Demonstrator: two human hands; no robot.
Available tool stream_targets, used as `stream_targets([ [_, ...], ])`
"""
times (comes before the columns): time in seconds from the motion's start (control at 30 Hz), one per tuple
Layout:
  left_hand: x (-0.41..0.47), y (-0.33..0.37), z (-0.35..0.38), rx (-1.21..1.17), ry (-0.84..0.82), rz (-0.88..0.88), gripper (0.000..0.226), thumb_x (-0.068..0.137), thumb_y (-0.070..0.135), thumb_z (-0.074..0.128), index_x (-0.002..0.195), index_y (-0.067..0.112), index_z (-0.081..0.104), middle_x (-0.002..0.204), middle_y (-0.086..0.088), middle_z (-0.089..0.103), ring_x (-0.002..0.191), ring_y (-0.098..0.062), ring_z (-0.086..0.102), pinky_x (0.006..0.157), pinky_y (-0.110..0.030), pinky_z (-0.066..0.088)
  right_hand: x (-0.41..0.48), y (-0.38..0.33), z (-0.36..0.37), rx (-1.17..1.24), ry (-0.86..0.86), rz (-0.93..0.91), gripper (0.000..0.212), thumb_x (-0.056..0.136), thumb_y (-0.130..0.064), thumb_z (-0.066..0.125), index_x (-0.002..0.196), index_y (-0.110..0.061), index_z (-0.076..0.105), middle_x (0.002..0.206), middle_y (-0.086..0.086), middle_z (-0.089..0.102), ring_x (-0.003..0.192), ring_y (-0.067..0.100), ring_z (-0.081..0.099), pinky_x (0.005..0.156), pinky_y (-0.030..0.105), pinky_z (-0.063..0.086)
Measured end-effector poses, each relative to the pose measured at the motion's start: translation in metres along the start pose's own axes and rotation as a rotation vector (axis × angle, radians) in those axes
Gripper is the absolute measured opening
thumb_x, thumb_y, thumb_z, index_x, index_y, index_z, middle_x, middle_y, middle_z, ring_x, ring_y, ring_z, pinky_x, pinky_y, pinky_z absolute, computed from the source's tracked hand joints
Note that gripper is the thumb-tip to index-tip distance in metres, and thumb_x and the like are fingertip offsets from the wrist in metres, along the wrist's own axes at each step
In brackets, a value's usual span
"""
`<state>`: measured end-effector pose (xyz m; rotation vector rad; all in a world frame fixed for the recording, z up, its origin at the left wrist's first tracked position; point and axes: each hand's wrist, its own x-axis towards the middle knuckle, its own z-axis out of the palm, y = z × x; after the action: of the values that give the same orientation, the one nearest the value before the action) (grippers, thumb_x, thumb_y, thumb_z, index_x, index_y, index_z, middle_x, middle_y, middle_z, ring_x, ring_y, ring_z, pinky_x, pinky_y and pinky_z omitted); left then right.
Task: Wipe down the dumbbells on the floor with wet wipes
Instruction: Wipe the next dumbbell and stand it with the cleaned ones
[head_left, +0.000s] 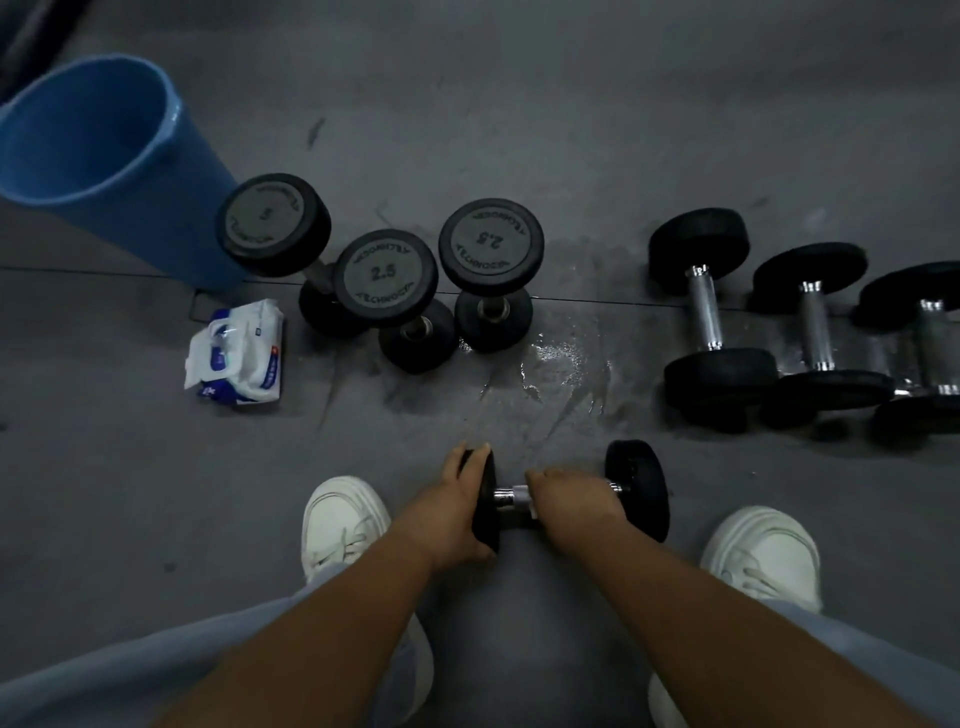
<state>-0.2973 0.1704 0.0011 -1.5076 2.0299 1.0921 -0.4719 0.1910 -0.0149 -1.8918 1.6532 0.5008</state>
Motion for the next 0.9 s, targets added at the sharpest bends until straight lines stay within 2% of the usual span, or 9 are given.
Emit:
stream_targets([
  [0.1,0.006,-0.001,-0.001,-0.019,-0.008,0.023,0.130,0.065,0.031,0.088,0.156,0.025,-0.004,0.163,0.000,-0.011,0.130,-0.031,0.048,0.100,-0.032,0.045,-0.008,0.002,-0.014,0.279,0.102,0.062,0.034,0.090,-0.009,0.051,0.122,-0.017,0.046,0.123,0.007,0.051,0.111,0.026,0.053,0.088,0.036,0.044],
  [0.2,0.006,-0.002,-0.003,0.019,0.011,0.014,0.129,0.064,0.035,0.087,0.156,0.025,-0.004,0.164,0.001,-0.011,0.129,-0.032,0.049,0.100,-0.037,0.047,-0.016,0.000,-0.019,0.825,0.456,0.256,0.013,0.085,-0.004,0.052,0.084,-0.016,0.047,0.088,0.000,0.052,0.073,0.006,0.052,0.061,0.021,0.044],
  [0.23,0.005,-0.001,-0.004,0.067,0.043,0.017,0.128,0.063,0.037,0.086,0.155,0.024,-0.002,0.163,0.002,-0.009,0.131,-0.032,0.047,0.099,-0.039,0.047,-0.014,-0.001,-0.016,0.970,0.507,0.318,0.019,0.085,-0.003,0.051,0.075,-0.017,0.043,0.077,-0.001,0.049,0.065,0.007,0.048,0.051,0.014,0.038],
  [0.4,0.002,0.004,-0.011,0.163,0.195,0.120,0.112,0.062,0.036,0.087,0.149,0.018,0.019,0.150,-0.001,0.025,0.130,-0.025,0.040,0.095,-0.037,0.045,-0.001,-0.010,0.004,1.093,0.504,0.370,0.016,0.082,-0.003,0.058,0.074,-0.017,0.057,0.070,-0.003,0.057,0.069,0.015,0.052,0.052,0.014,0.033],
  [0.47,0.005,0.002,-0.012,0.114,0.179,0.122,0.108,0.064,0.033,0.087,0.148,0.016,0.021,0.152,-0.002,0.027,0.130,-0.027,0.044,0.095,-0.037,0.044,-0.002,-0.014,0.009,1.031,0.513,0.300,0.013,0.082,-0.007,0.059,0.091,-0.014,0.066,0.091,0.004,0.063,0.083,0.018,0.057,0.066,0.016,0.035],
  [0.53,0.010,0.002,-0.012,0.089,0.120,0.126,0.114,0.069,0.030,0.085,0.154,0.012,0.011,0.162,-0.006,0.009,0.141,-0.028,0.035,0.106,-0.034,0.038,-0.007,-0.019,0.014,0.868,0.454,0.066,0.032,0.082,-0.008,0.052,0.112,-0.008,0.063,0.113,0.009,0.059,0.102,0.022,0.056,0.087,0.019,0.038],
  [0.63,0.017,0.006,-0.012,0.136,0.120,0.098,0.120,0.066,0.033,0.085,0.154,0.013,0.007,0.163,-0.006,-0.002,0.141,-0.030,0.033,0.105,-0.038,0.039,-0.010,-0.021,0.032,0.372,0.341,-0.198,0.053,0.081,-0.008,0.044,0.133,-0.002,0.051,0.138,0.014,0.050,0.132,0.029,0.043,0.113,0.038,0.031],
  [0.73,0.021,0.007,-0.010,0.190,0.175,0.078,0.120,0.060,0.037,0.088,0.152,0.016,0.012,0.161,-0.005,0.007,0.136,-0.031,0.039,0.100,-0.042,0.044,-0.013,-0.021,0.045,0.037,0.363,-0.118,0.067,0.079,-0.016,0.024,0.144,-0.010,0.042,0.151,0.006,0.040,0.141,0.023,0.034,0.113,0.050,0.023],
  [0.9,0.026,0.005,-0.013,0.144,0.178,0.097,0.117,0.058,0.031,0.087,0.150,0.013,0.018,0.157,-0.004,0.015,0.134,-0.029,0.042,0.098,-0.037,0.044,0.008,-0.024,0.035,0.149,0.320,-0.071,0.055,0.095,-0.019,0.028,0.150,-0.016,0.028,0.157,0.001,0.027,0.146,0.016,0.020,0.117,0.047,0.003],
])
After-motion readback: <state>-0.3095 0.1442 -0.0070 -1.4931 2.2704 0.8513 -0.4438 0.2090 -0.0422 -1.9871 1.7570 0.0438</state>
